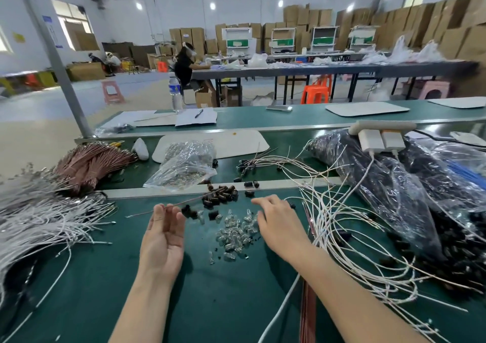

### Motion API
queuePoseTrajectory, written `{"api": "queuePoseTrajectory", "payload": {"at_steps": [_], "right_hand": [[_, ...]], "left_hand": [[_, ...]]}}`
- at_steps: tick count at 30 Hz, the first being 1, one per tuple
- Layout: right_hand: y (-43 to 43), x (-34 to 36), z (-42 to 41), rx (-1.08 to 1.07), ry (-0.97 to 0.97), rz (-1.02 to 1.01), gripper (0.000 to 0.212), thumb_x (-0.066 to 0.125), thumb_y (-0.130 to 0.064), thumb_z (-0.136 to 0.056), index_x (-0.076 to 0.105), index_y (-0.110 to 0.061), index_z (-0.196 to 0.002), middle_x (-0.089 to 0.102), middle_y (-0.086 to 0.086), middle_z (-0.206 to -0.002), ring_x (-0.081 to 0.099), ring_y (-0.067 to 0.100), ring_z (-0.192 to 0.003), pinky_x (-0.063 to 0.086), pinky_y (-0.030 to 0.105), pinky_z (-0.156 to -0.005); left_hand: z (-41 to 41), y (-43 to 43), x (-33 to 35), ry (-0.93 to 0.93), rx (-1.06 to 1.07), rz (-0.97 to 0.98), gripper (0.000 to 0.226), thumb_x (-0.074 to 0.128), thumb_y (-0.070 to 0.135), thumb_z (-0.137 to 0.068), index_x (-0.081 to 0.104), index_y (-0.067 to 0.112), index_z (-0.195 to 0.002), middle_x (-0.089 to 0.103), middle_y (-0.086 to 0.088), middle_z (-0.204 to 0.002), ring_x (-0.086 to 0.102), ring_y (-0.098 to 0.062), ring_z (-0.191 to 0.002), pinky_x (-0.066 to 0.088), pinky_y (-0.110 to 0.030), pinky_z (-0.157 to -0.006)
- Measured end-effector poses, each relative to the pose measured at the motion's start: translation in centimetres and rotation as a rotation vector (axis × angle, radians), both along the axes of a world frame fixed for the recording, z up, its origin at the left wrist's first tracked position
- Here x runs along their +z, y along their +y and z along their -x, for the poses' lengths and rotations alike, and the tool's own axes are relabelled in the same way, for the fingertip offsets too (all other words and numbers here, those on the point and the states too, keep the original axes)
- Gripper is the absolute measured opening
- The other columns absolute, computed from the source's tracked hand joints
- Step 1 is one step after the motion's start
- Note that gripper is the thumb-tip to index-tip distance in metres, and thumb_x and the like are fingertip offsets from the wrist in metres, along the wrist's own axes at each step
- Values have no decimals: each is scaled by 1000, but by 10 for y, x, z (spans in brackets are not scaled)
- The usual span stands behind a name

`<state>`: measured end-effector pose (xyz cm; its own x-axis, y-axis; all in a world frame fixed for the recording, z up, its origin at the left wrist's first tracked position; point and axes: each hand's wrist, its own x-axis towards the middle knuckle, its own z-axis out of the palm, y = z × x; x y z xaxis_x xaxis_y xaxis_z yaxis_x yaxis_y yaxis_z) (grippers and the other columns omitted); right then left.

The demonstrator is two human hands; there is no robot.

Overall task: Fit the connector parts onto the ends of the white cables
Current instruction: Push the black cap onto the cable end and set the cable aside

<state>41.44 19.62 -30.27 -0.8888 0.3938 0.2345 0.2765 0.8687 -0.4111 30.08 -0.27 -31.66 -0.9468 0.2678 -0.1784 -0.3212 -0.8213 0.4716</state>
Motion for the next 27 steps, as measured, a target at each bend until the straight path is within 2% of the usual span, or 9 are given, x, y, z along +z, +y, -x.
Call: {"api": "queuePoseTrajectory", "payload": {"at_steps": [5, 10, 14, 16, 18, 22, 27], "right_hand": [[-5, 15, 40, 95, -67, -4, 35, 39, -25, -106, 56, -21, -137, 56, 3, -138, 49, 22, -126, 42, 41, -106], [-23, 13, 75, 239, -220, -179, 37, 44, -40, -105, 57, -22, -135, 56, 5, -132, 51, 26, -122, 45, 42, -101], [-28, 1, 87, 225, -286, -214, 35, 48, -40, -103, 58, -23, -132, 55, 5, -130, 50, 28, -120, 46, 41, -96], [-29, -1, 87, 208, -243, -146, 30, 49, -38, -103, 59, -24, -128, 56, 2, -128, 51, 25, -118, 47, 40, -95], [-26, -1, 81, 184, -121, 2, 26, 51, -36, -102, 61, -27, -124, 60, -2, -123, 54, 18, -116, 47, 37, -94], [-10, 1, 44, 63, 244, 316, 24, 60, -27, -99, 65, -28, -122, 64, -24, -103, 59, -8, -98, 43, 8, -83], [4, -14, -6, -14, 360, 429, 25, 68, -21, -94, 69, -27, -119, 69, -24, -98, 63, -13, -92, 45, 2, -77]], "left_hand": [[13, 0, 0, -28, 5, 50, 10, 65, 30, -88, 66, 21, -85, 70, 7, -75, 67, -3, -65, 57, -18, -58], [20, 0, -2, -59, -6, 34, 10, 65, 31, -83, 66, 22, -86, 68, 9, -78, 66, -1, -64, 55, -16, -56], [22, 1, -3, -55, -4, 65, 11, 67, 30, -81, 67, 21, -87, 68, 9, -78, 65, -2, -63, 56, -18, -56], [22, 2, -3, -23, 19, 131, 11, 67, 31, -82, 66, 22, -88, 69, 9, -78, 65, -3, -61, 57, -19, -57], [19, 4, -2, 23, 46, 214, 14, 68, 34, -79, 67, 23, -89, 70, 10, -76, 65, -3, -60, 57, -20, -57], [11, 8, 0, 125, 44, 327, 12, 67, 35, -81, 66, 24, -85, 72, 10, -75, 65, -3, -61, 56, -20, -54], [-4, 19, 2, 280, -1, 426, 13, 64, 31, -88, 67, 18, -88, 71, 3, -78, 64, -8, -62, 56, -20, -55]]}}
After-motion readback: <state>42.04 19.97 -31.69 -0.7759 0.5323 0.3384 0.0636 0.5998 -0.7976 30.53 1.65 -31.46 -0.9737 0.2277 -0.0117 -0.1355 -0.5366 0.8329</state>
